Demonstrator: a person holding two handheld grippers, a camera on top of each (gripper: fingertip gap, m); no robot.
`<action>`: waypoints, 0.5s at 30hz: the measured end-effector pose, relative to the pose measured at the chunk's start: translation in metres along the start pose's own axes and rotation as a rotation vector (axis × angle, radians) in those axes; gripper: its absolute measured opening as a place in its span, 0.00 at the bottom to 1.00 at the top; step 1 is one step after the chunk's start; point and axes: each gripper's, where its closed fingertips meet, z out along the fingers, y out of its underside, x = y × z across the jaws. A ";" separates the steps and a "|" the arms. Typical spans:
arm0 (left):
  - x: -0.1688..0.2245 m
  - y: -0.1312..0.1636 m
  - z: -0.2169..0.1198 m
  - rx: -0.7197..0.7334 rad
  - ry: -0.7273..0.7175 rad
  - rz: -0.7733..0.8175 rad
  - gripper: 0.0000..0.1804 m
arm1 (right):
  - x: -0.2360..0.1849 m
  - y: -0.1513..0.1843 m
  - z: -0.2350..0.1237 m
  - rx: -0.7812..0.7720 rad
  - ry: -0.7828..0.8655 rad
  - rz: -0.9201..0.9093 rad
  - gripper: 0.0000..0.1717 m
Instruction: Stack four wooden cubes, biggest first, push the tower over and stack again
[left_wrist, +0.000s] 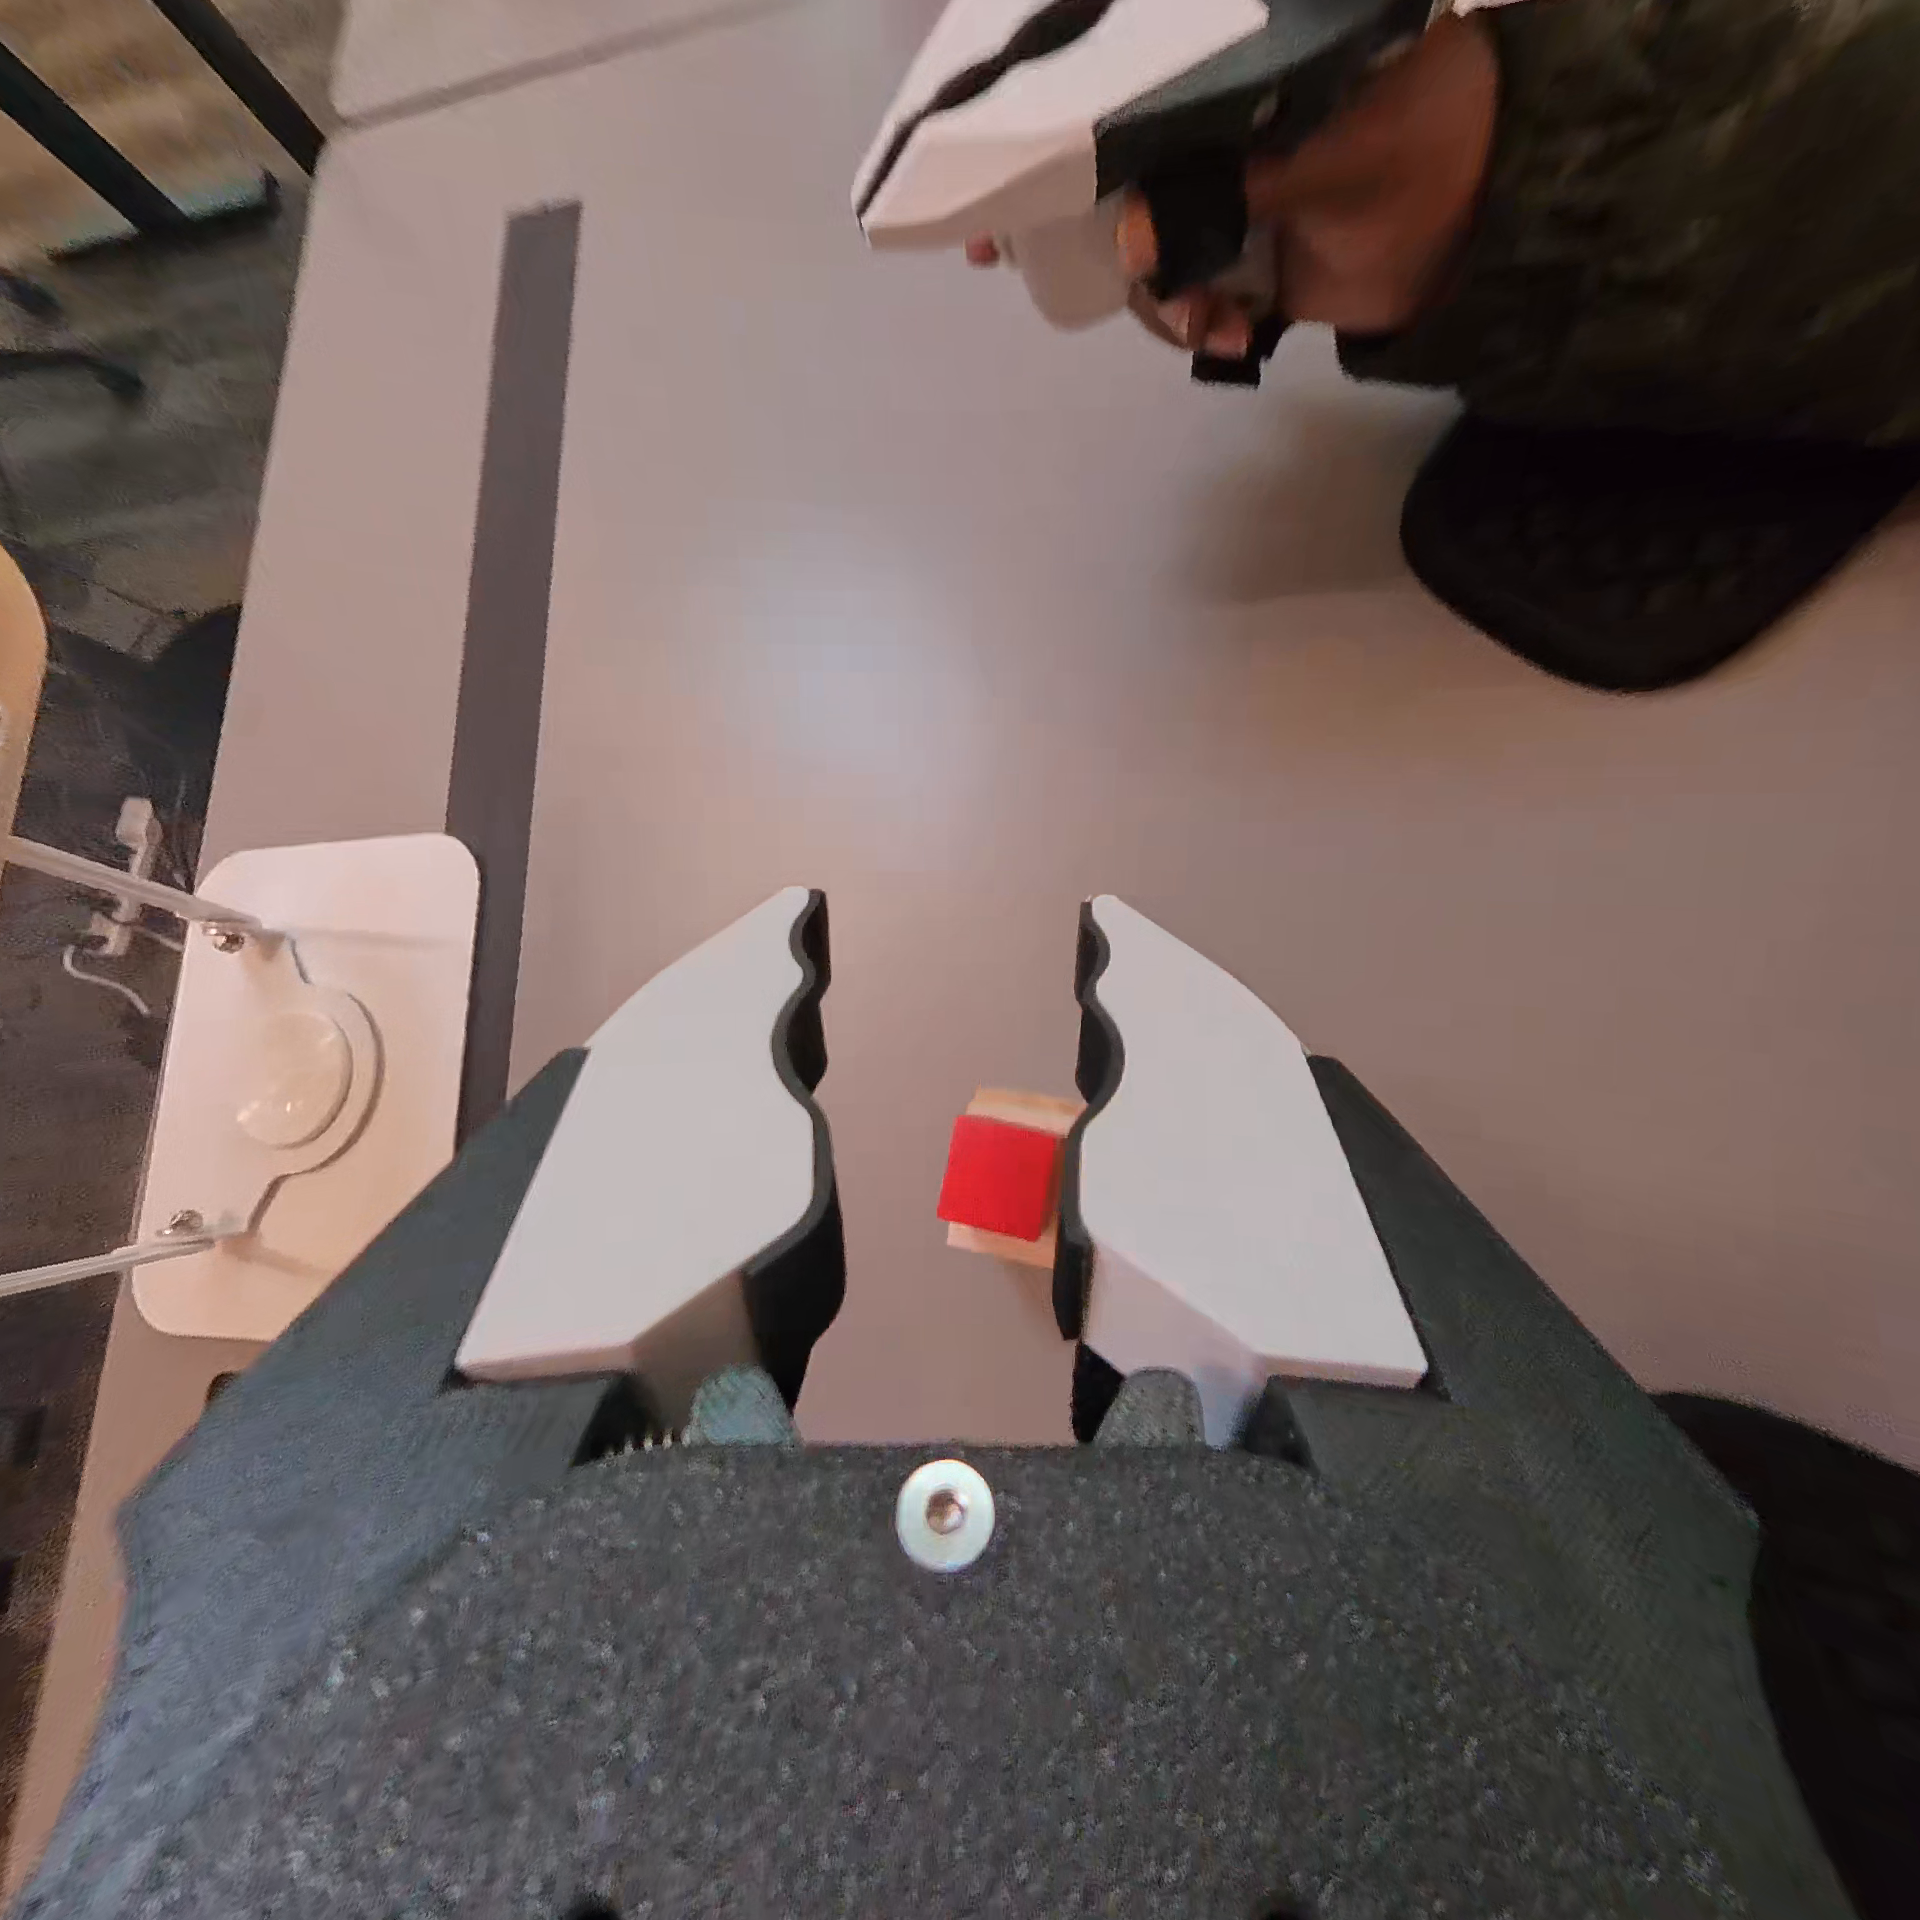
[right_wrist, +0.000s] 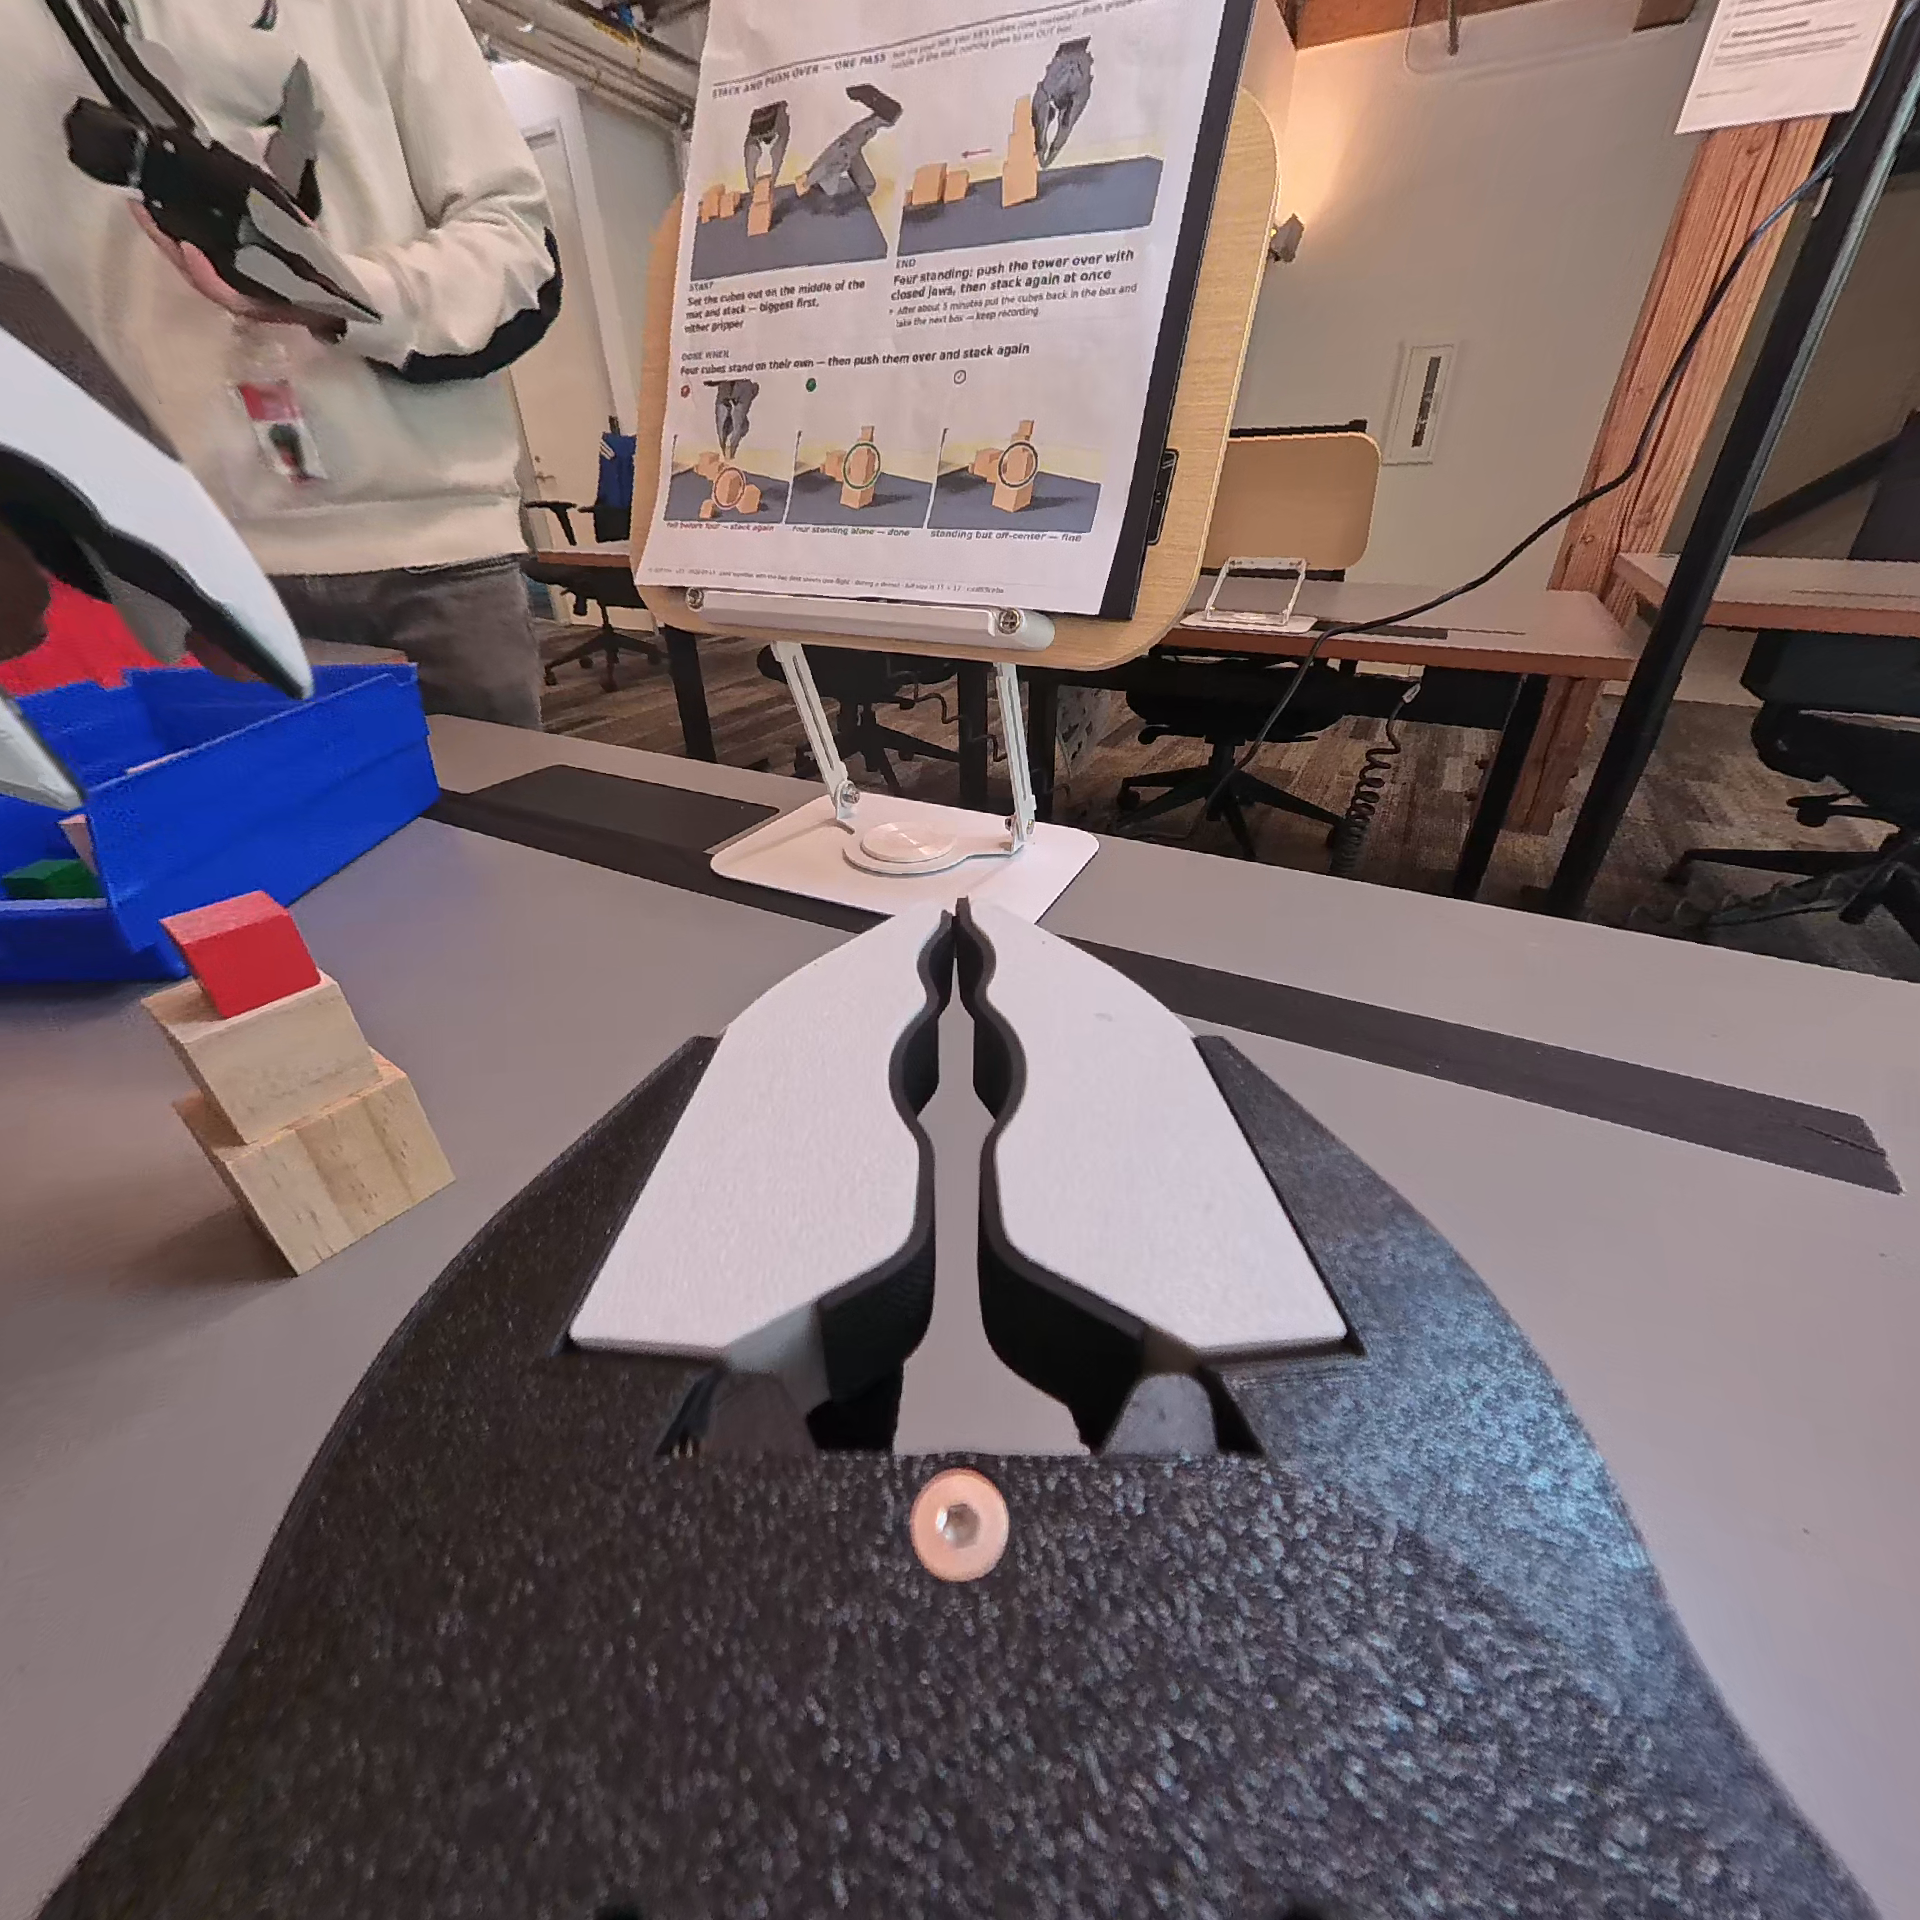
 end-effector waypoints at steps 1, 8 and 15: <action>0.002 0.000 -0.001 0.036 -0.009 -0.014 0.25 | 0.000 0.000 0.000 0.000 -0.002 0.002 0.00; 0.007 0.053 0.001 0.058 -0.031 -0.131 0.21 | -0.003 0.002 0.001 -0.008 -0.014 0.005 0.00; 0.009 0.080 0.007 -0.013 0.002 -0.124 0.21 | -0.005 0.005 0.003 -0.018 -0.015 -0.004 0.00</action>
